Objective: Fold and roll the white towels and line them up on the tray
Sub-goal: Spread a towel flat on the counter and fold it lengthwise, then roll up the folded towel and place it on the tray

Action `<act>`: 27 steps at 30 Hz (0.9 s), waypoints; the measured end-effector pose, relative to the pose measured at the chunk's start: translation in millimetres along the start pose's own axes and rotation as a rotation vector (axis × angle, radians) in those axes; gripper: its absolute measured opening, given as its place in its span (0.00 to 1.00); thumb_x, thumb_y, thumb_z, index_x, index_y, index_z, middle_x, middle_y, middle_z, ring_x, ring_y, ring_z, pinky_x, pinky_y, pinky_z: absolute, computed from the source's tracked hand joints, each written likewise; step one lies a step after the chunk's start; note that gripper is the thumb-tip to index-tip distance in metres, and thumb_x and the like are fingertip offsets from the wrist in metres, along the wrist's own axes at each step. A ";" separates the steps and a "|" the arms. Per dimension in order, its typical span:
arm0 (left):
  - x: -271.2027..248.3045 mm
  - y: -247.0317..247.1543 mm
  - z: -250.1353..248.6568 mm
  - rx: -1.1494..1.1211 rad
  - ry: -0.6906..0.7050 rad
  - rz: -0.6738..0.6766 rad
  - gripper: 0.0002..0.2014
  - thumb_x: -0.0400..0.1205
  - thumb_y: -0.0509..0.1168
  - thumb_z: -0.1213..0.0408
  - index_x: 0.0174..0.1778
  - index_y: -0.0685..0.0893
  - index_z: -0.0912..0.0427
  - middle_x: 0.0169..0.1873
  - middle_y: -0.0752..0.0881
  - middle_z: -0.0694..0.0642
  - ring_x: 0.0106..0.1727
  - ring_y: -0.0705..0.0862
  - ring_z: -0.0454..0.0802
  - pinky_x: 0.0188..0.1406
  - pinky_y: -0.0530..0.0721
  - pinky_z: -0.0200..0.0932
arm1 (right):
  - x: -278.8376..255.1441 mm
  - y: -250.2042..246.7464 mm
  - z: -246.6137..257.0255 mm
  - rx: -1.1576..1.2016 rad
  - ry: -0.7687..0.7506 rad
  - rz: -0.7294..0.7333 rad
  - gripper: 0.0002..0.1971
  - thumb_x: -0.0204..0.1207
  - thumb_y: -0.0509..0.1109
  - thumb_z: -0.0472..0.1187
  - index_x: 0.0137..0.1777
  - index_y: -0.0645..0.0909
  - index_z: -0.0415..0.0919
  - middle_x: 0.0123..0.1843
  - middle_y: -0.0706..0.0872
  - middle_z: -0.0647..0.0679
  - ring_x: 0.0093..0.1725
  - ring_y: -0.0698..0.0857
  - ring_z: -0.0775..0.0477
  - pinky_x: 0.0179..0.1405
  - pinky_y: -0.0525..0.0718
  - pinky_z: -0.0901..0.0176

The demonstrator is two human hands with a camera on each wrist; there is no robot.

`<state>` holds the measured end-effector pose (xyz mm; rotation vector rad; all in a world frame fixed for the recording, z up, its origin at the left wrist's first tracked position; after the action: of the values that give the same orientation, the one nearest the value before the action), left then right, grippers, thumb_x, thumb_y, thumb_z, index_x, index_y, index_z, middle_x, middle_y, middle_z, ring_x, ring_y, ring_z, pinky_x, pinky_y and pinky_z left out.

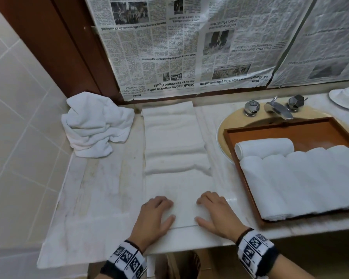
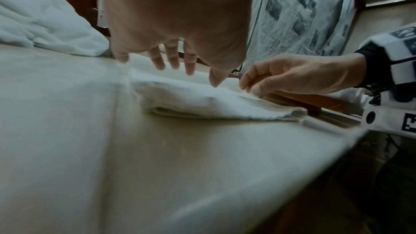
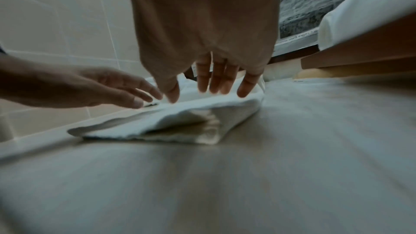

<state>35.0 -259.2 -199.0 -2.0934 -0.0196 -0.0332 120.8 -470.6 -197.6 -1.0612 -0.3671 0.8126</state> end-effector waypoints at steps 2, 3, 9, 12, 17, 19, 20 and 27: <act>-10.6 2.5 -1.3 -0.015 0.046 0.069 0.19 0.78 0.67 0.42 0.62 0.82 0.44 0.61 0.79 0.40 0.57 0.78 0.41 0.58 0.80 0.47 | -12.9 5.4 1.7 -0.102 -0.041 0.033 0.25 0.71 0.64 0.60 0.64 0.80 0.48 0.62 0.77 0.54 0.59 0.77 0.50 0.57 0.78 0.55; -13.3 4.0 -2.1 0.004 0.061 0.085 0.19 0.77 0.68 0.41 0.61 0.82 0.43 0.60 0.79 0.39 0.56 0.78 0.41 0.56 0.79 0.45 | -17.2 8.7 2.8 -0.147 -0.060 0.009 0.22 0.69 0.65 0.57 0.60 0.81 0.48 0.60 0.79 0.53 0.55 0.80 0.50 0.53 0.81 0.55; -11.7 11.0 -11.9 0.184 0.040 0.112 0.24 0.72 0.66 0.36 0.59 0.80 0.44 0.56 0.79 0.43 0.52 0.80 0.49 0.48 0.78 0.45 | -9.7 16.2 15.5 -0.335 -0.066 -0.134 0.10 0.66 0.62 0.39 0.43 0.83 0.40 0.45 0.84 0.45 0.41 0.83 0.42 0.36 0.83 0.53; -8.4 10.4 -27.4 0.323 -0.066 0.180 0.27 0.72 0.59 0.36 0.63 0.79 0.47 0.58 0.78 0.49 0.57 0.79 0.56 0.50 0.78 0.53 | 1.1 6.9 17.0 -0.220 0.023 -0.031 0.12 0.68 0.60 0.46 0.43 0.81 0.41 0.42 0.84 0.46 0.41 0.82 0.42 0.34 0.79 0.53; -11.3 12.1 -36.8 0.384 -0.170 0.219 0.21 0.80 0.60 0.47 0.66 0.76 0.51 0.60 0.79 0.53 0.60 0.79 0.60 0.50 0.75 0.54 | 1.7 -7.6 15.4 0.010 0.262 0.127 0.13 0.80 0.62 0.47 0.60 0.80 0.43 0.54 0.86 0.45 0.52 0.81 0.44 0.48 0.75 0.54; -13.2 10.4 -35.5 0.386 -0.177 0.229 0.19 0.83 0.60 0.49 0.68 0.75 0.50 0.62 0.78 0.52 0.62 0.77 0.59 0.53 0.74 0.53 | -3.4 -6.8 19.5 0.005 0.265 0.161 0.13 0.81 0.64 0.46 0.62 0.78 0.43 0.54 0.84 0.45 0.52 0.81 0.43 0.50 0.76 0.54; -14.2 9.9 -32.5 0.376 -0.171 0.229 0.18 0.84 0.59 0.49 0.68 0.75 0.49 0.62 0.79 0.51 0.63 0.77 0.58 0.53 0.75 0.52 | -7.0 -6.3 21.7 -0.020 0.243 0.186 0.15 0.79 0.64 0.49 0.63 0.77 0.44 0.54 0.83 0.46 0.53 0.81 0.43 0.50 0.77 0.53; -23.8 -3.1 -14.1 0.122 -0.101 0.206 0.14 0.82 0.58 0.51 0.60 0.83 0.46 0.50 0.85 0.46 0.53 0.83 0.50 0.44 0.76 0.43 | -22.4 6.3 30.2 -0.286 0.061 0.140 0.16 0.81 0.62 0.45 0.65 0.77 0.39 0.61 0.81 0.43 0.61 0.79 0.40 0.54 0.76 0.50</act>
<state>10.8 -269.9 -190.0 -1.9641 0.1297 0.1940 84.4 -466.8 -186.7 -1.3879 -0.3675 0.8672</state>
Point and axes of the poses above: each hand's wrist, its own x-axis towards the middle knuckle, its own y-axis out of the palm, z = x × y, the point moved 5 cm from there along x, towards the middle knuckle
